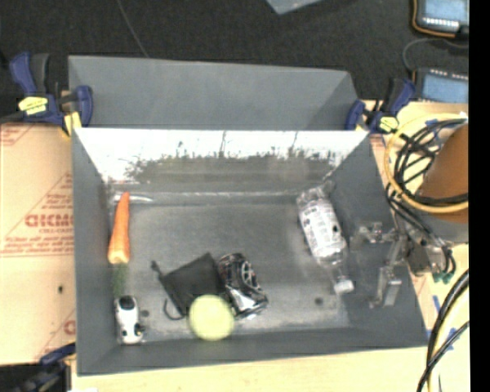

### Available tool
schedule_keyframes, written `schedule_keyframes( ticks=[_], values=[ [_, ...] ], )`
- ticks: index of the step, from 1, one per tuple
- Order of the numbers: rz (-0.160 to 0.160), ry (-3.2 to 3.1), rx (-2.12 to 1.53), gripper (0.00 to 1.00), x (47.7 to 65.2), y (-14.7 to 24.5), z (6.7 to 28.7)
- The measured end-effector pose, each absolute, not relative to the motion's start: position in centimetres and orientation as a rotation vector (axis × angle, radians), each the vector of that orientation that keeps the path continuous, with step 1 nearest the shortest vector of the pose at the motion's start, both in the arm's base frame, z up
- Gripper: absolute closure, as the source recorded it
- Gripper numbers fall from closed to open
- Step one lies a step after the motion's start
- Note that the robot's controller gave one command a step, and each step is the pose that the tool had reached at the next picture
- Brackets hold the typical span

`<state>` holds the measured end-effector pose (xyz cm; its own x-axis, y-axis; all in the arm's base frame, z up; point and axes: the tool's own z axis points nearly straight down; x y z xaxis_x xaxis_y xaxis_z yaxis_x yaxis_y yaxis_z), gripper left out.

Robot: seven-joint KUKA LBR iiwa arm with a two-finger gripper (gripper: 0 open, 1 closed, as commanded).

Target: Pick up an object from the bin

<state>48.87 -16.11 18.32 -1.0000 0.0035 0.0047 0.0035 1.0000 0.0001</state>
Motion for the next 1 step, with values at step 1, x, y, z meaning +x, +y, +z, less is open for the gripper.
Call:
schedule_keyframes(
  ticks=[1],
  values=[
    [0.003, -3.145, 0.002, 0.0, 49.07, -16.04, 18.75]
  ],
)
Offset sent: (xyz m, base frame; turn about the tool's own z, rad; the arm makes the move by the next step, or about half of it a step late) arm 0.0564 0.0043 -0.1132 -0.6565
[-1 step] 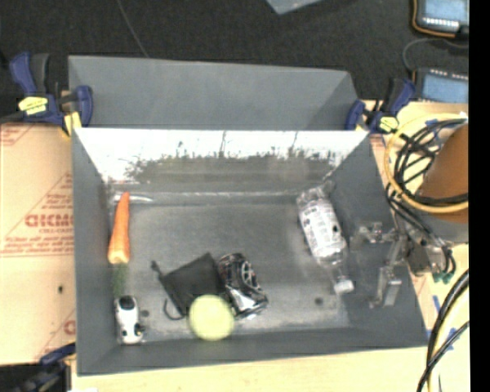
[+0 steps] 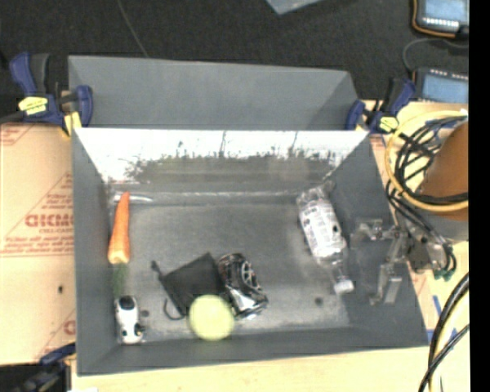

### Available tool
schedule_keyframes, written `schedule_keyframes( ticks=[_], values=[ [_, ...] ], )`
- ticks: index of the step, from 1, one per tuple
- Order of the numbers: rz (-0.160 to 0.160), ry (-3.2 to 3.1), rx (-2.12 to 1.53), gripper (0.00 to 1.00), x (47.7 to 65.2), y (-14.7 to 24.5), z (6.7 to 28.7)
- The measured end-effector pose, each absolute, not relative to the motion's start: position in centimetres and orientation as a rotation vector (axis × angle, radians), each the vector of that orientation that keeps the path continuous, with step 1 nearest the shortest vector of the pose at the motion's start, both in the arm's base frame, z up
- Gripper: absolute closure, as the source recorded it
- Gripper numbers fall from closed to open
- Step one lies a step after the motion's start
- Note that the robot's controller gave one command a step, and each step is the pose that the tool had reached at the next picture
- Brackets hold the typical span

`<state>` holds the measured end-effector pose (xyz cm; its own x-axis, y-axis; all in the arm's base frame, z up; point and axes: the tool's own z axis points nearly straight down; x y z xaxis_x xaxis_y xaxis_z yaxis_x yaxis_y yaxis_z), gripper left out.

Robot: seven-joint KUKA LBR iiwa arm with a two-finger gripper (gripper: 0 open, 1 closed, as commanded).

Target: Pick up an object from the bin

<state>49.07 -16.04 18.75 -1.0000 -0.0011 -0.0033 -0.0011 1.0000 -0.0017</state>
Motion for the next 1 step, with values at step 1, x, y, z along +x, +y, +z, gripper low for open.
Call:
schedule_keyframes(
  ticks=[1],
  values=[
    [-0.006, 3.092, -0.513, 0.0, 52.04, -15.93, 13.26]
  ],
)
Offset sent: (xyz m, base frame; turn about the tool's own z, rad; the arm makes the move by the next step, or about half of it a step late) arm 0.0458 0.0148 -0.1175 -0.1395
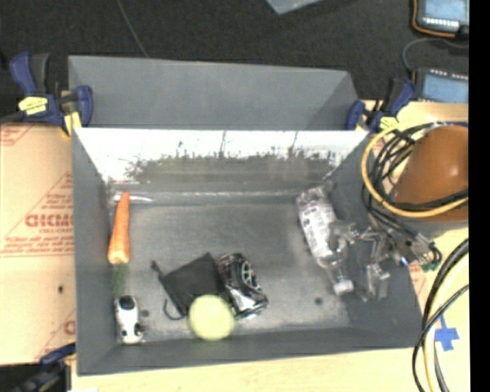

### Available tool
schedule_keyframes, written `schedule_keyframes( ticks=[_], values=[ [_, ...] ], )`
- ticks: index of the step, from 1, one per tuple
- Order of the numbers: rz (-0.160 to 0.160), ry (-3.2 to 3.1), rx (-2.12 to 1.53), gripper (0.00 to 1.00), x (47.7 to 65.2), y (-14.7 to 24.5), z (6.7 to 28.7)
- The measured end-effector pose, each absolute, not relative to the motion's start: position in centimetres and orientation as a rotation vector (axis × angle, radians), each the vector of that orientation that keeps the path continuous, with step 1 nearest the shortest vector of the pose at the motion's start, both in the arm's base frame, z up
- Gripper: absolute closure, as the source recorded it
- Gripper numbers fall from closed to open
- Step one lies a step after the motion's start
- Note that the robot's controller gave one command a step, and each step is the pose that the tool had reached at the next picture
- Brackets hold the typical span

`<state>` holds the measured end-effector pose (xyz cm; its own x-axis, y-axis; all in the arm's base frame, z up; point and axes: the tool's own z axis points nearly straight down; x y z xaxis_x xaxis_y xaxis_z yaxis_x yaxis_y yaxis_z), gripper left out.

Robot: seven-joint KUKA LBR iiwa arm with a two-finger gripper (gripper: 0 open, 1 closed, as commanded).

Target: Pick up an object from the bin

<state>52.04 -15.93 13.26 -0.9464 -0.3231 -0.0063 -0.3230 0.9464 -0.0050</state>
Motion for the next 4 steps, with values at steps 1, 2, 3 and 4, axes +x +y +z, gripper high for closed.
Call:
schedule_keyframes(
  ticks=[1, 2, 3, 4],
  values=[
    [0.003, 3.068, -0.622, 0.0, 53.3, -14.9, 9.7],
    [0.014, 3.122, -0.262, 0.0, 54.9, -14.1, 8.9],
    [0.01, 3.024, -0.884, 0.0, 56.6, -13.5, 8.9],
    [0.011, 2.975, -0.963, 1.0, 62.6, -7.7, 7.1]
  ],
)
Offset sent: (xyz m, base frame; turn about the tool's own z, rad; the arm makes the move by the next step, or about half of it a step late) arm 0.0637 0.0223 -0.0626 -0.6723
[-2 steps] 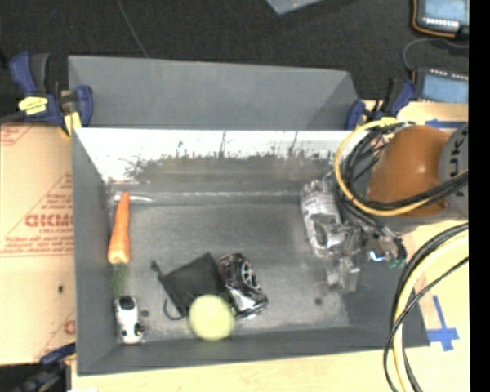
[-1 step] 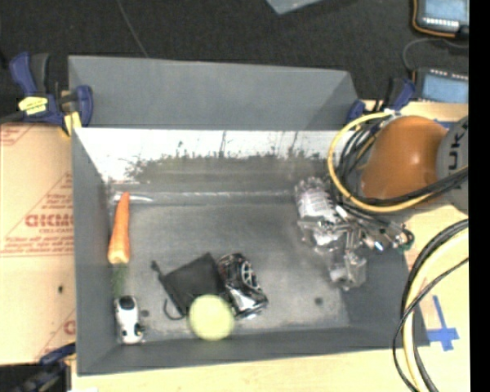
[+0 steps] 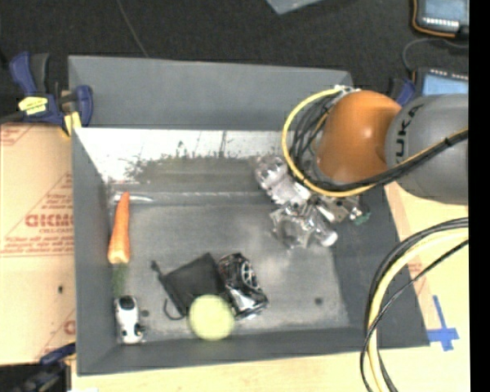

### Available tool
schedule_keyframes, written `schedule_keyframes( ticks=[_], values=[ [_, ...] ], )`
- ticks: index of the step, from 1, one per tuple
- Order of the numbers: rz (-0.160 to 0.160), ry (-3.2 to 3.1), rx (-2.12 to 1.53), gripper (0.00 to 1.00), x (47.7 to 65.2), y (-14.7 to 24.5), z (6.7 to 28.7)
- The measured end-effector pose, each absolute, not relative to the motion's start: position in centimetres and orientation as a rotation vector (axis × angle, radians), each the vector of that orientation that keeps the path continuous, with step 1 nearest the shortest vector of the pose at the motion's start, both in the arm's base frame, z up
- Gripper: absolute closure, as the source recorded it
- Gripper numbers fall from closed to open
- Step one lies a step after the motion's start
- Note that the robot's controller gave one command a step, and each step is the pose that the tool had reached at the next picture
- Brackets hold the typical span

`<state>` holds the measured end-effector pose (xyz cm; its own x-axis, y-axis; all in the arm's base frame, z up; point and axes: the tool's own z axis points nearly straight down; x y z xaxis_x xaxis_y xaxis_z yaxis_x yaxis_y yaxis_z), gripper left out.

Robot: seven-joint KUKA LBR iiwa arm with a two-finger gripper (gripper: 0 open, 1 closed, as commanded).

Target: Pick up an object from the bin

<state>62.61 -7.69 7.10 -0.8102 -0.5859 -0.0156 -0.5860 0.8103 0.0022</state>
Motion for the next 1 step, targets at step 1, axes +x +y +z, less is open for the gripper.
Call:
schedule_keyframes(
  ticks=[1],
  values=[
    [0.011, 2.975, -0.963, 1.0, 62.61, -7.69, 7.1]
  ],
)
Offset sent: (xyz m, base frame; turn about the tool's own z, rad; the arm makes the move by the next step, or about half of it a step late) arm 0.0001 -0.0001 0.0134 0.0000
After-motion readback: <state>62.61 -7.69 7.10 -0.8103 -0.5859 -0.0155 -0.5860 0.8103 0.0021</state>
